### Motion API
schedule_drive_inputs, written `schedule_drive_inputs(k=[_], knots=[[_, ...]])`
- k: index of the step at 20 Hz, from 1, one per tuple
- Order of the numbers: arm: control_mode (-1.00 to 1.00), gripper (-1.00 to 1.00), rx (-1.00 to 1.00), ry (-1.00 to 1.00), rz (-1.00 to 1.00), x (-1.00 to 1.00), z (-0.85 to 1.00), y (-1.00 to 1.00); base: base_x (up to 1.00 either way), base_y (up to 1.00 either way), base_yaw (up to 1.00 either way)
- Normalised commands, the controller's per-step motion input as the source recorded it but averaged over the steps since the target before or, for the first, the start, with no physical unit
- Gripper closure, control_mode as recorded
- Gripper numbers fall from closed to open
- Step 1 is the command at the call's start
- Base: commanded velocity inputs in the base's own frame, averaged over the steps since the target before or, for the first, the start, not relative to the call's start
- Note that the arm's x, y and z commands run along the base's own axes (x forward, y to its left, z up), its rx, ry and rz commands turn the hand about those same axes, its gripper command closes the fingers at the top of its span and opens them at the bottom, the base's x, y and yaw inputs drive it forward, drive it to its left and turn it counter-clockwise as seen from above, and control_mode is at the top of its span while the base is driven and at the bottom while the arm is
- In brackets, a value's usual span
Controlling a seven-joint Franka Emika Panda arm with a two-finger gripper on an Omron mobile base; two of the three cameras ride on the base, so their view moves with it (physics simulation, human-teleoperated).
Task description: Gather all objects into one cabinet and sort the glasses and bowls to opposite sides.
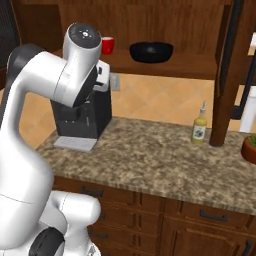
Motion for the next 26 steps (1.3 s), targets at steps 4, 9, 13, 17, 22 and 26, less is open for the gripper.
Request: schedule_drive_inputs(k=[4,9,13,17,22,26], knots=[[1.00,1.00,0.00,0.00,0.00,0.00,0.00,0.00,0.45,0.14,0.00],[1.00,1.00,0.00,0.00,0.00,0.00,0.00,0.00,0.29,0.04,0.01],[1.00,1.00,0.00,0.00,0.00,0.00,0.00,0.00,0.45,0.07,0.00],[1.00,1.00,0.00,0.00,0.00,0.00,0.00,0.00,0.14,0.14,0.00],[1.00,1.00,0.00,0.00,0.00,0.00,0.00,0.00,0.12,0.28,0.01],[-1.00,1.00,0.00,-0.03,0.08,0.14,0.50,0.31,0.00,0.00,0.00]])
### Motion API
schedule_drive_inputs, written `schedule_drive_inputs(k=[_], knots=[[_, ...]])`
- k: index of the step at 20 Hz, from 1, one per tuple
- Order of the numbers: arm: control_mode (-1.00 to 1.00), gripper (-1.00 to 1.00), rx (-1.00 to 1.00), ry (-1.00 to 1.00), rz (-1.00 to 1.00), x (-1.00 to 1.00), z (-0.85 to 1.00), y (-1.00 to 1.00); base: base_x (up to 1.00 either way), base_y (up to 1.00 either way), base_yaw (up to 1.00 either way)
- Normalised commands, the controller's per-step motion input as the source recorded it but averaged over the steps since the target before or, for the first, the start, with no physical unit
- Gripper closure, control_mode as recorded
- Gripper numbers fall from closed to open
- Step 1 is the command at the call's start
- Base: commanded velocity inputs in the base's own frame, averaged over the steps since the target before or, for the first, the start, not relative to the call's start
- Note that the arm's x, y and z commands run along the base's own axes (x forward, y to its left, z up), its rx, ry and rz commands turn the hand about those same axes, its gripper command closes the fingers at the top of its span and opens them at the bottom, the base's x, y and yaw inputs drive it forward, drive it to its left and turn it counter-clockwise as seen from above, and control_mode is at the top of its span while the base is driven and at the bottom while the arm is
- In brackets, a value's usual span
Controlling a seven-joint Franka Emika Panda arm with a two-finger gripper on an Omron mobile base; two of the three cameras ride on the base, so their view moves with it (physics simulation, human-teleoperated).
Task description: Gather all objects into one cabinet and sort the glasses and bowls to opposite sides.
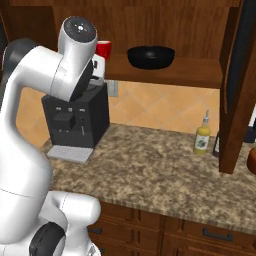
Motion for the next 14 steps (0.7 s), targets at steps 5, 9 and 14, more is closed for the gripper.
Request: schedule_drive_inputs(k=[5,9,14], knots=[[-1.00,1.00,-0.02,-0.08,0.10,0.34,0.34,0.21,0.00,0.00,0.00],[-1.00,1.00,-0.09,-0.05,0.16,0.52,-0.01,0.23,0.00,0.00,0.00],[-1.00,1.00,-0.06,-0.15,0.10,0.64,0.14,0.08,0.00,0.00,0.00]])
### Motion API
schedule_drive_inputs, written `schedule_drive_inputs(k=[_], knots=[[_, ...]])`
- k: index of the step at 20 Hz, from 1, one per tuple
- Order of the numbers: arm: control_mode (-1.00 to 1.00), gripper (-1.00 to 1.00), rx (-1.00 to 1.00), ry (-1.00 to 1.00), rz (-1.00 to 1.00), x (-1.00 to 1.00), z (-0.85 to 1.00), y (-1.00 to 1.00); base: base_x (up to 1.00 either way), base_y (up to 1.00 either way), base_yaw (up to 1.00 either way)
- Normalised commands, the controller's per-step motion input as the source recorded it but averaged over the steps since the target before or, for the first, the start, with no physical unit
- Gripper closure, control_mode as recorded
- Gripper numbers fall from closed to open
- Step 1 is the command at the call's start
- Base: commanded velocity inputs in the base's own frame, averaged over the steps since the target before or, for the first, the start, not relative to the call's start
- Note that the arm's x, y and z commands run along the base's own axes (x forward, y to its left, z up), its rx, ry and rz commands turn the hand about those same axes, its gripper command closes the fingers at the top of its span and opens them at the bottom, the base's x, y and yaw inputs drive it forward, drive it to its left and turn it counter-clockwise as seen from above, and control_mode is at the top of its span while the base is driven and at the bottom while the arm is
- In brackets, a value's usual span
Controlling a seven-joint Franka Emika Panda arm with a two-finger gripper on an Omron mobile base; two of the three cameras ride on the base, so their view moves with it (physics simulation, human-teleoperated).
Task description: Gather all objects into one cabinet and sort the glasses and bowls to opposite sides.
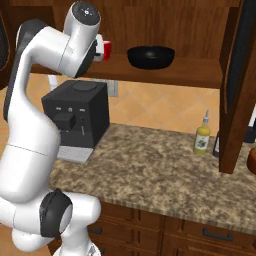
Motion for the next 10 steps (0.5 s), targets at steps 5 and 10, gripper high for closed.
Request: schedule_drive_inputs(k=[5,10], knots=[[-1.00,1.00,-0.01,0.00,0.12,0.65,0.00,0.09,0.00,0.00,0.00],[-1.00,1.00,0.00,0.00,0.04,0.90,0.00,-0.05,0.00,0.00,0.00]])
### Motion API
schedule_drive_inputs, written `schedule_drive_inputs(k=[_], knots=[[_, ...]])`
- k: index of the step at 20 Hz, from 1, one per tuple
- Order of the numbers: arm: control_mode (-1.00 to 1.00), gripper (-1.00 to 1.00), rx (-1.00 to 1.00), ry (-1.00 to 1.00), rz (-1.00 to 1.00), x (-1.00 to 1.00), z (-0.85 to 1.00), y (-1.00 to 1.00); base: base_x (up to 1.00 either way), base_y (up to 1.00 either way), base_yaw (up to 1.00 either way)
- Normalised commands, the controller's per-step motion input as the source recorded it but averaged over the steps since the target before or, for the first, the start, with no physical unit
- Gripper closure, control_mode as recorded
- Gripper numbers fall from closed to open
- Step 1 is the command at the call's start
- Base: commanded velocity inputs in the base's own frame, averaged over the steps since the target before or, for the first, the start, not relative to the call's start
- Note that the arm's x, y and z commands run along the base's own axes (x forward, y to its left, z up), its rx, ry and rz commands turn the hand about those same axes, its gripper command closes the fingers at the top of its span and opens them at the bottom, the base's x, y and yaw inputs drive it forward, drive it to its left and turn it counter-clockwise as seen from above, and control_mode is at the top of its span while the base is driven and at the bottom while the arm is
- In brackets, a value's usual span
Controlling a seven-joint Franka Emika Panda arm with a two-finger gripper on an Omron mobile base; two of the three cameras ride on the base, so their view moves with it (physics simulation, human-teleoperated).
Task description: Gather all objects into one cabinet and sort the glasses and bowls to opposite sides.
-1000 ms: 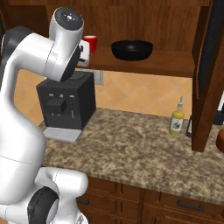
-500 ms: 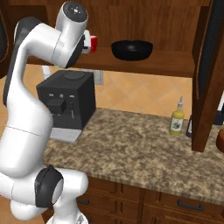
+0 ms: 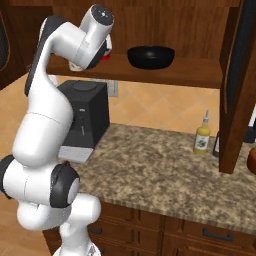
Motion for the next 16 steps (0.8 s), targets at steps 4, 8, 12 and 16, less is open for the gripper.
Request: schedule_drive_inputs(k=[4,8,12,16], knots=[[-1.00,1.00,0.02,0.02,0.12,0.81,-0.01,0.04,0.00,0.00,0.00],[-1.00,1.00,0.05,0.00,0.00,0.78,0.00,0.00,0.00,0.00,0.00],[-1.00,1.00,0.02,0.00,0.00,0.40,-0.06,0.00,0.00,0.00,0.00],[-1.00,1.00,0.00,0.01,0.00,0.24,-0.29,0.00,0.00,0.00,0.00]])
